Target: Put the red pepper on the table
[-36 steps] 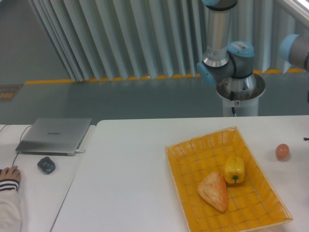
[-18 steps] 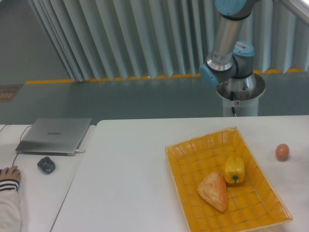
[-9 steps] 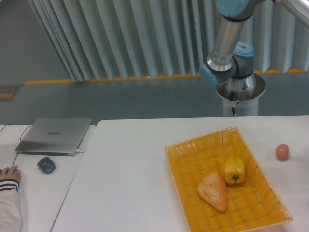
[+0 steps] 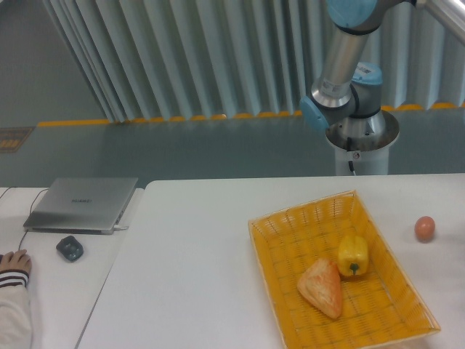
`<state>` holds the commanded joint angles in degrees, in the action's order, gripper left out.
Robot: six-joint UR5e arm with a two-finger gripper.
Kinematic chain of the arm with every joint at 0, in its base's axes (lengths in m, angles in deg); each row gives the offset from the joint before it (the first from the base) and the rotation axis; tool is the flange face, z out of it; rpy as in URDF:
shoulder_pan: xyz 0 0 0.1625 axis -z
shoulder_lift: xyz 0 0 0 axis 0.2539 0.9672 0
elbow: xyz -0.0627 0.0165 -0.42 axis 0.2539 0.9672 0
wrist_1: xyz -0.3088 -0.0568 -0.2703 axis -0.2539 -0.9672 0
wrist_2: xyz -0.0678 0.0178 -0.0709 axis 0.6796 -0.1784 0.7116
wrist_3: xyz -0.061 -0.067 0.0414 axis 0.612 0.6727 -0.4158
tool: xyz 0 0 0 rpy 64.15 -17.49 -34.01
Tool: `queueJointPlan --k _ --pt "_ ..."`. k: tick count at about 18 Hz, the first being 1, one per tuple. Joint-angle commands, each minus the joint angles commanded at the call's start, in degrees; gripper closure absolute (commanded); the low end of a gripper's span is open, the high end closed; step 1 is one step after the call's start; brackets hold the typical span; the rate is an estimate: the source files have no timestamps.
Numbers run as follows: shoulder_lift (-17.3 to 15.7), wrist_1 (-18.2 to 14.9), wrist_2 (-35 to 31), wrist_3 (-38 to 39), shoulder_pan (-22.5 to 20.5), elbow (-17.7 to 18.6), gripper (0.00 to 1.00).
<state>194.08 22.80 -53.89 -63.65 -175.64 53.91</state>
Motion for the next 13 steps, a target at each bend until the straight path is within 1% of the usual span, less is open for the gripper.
queueJointPlan --k 1,3,5,7,9,11,13 --pt "-0.2 0.0 0.1 -0.1 -0.1 0.0 0.09" --pt "-0.5 0.0 0.3 0.0 0.0 -0.1 0.08" --pt "-0.8 -0.1 2.2 -0.2 -0.1 -0.2 0.07" --pt "-1.9 -0.3 2.5 -0.1 -0.1 -0.1 0.05" --pt "-4.3 -1.1 2.8 -0.1 -0.1 -0.2 0.02" --pt "-6.5 -4.6 5.3 0.5 0.1 -0.3 0.01" --pt "-8.6 -5.8 6.4 0.6 0.2 -0.3 0.0"
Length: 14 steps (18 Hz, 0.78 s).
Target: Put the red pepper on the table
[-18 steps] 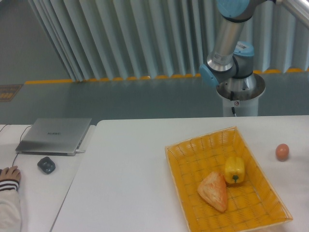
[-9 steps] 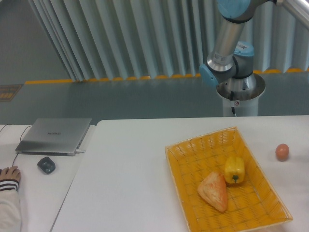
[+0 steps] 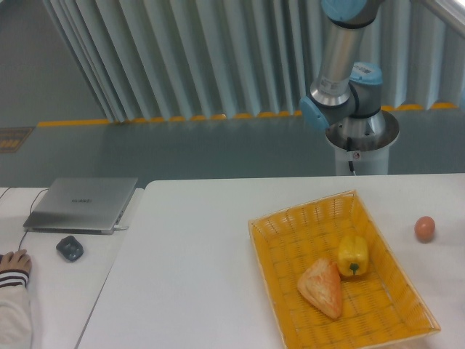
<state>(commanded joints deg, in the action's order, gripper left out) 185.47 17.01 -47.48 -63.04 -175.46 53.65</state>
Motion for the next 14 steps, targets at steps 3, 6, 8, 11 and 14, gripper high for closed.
queueJointPlan --k 3,6,8,11,14 --pt "-2.6 -0.4 -0.3 0.4 0.5 0.3 0.0" --pt "-2.4 0.4 -0.6 0.7 0.7 0.3 0.0" --pt "-1.7 1.0 -0.5 1.3 1.1 0.2 0.0" --pt "0.9 5.2 -0.4 3.5 1.3 -0.4 0.0" --pt "2.5 5.3 -2.2 2.8 1.8 -2.2 0.0"
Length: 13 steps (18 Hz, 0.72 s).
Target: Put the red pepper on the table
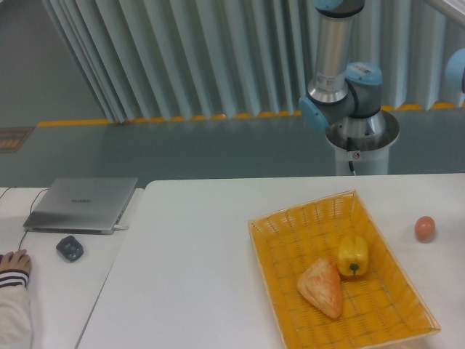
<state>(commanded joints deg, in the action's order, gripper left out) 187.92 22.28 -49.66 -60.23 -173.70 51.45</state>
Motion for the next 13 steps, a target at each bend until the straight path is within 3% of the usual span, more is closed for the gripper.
queueJointPlan --k 6,13 --pt "1.1 -0.3 -7.9 0.0 3.1 0.2 0.0" --pt "1.4 -0.5 -7.3 -0.1 3.5 0.5 0.0"
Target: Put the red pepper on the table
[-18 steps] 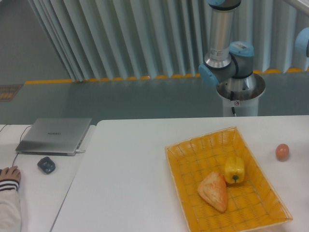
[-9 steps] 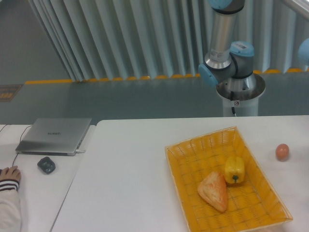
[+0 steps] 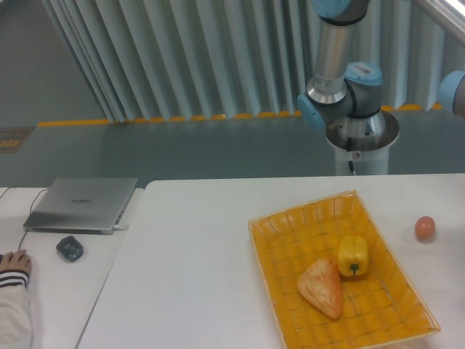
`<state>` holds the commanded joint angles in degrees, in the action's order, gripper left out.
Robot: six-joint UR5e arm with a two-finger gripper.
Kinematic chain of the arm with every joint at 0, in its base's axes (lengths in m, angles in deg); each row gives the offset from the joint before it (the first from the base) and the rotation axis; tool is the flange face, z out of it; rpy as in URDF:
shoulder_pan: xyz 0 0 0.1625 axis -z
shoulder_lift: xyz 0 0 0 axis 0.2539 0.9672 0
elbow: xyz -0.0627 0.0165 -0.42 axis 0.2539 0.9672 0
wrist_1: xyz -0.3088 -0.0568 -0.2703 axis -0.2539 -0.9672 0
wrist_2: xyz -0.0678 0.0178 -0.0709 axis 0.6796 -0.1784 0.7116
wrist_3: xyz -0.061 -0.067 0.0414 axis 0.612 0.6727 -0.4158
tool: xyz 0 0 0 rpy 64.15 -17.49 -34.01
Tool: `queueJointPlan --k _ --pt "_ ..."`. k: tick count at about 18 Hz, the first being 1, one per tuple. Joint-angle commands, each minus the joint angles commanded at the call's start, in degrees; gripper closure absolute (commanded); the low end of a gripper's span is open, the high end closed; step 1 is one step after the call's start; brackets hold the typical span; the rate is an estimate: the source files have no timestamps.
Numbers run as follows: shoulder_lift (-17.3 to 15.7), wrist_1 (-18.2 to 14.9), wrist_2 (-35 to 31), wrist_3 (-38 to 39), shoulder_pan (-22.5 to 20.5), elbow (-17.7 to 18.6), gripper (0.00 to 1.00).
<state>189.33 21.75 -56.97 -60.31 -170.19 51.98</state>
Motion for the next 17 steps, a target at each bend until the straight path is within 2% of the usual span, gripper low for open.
queueJointPlan --k 17 --pt "-0.1 -1.0 4.0 -0.1 -0.1 0.5 0.0"
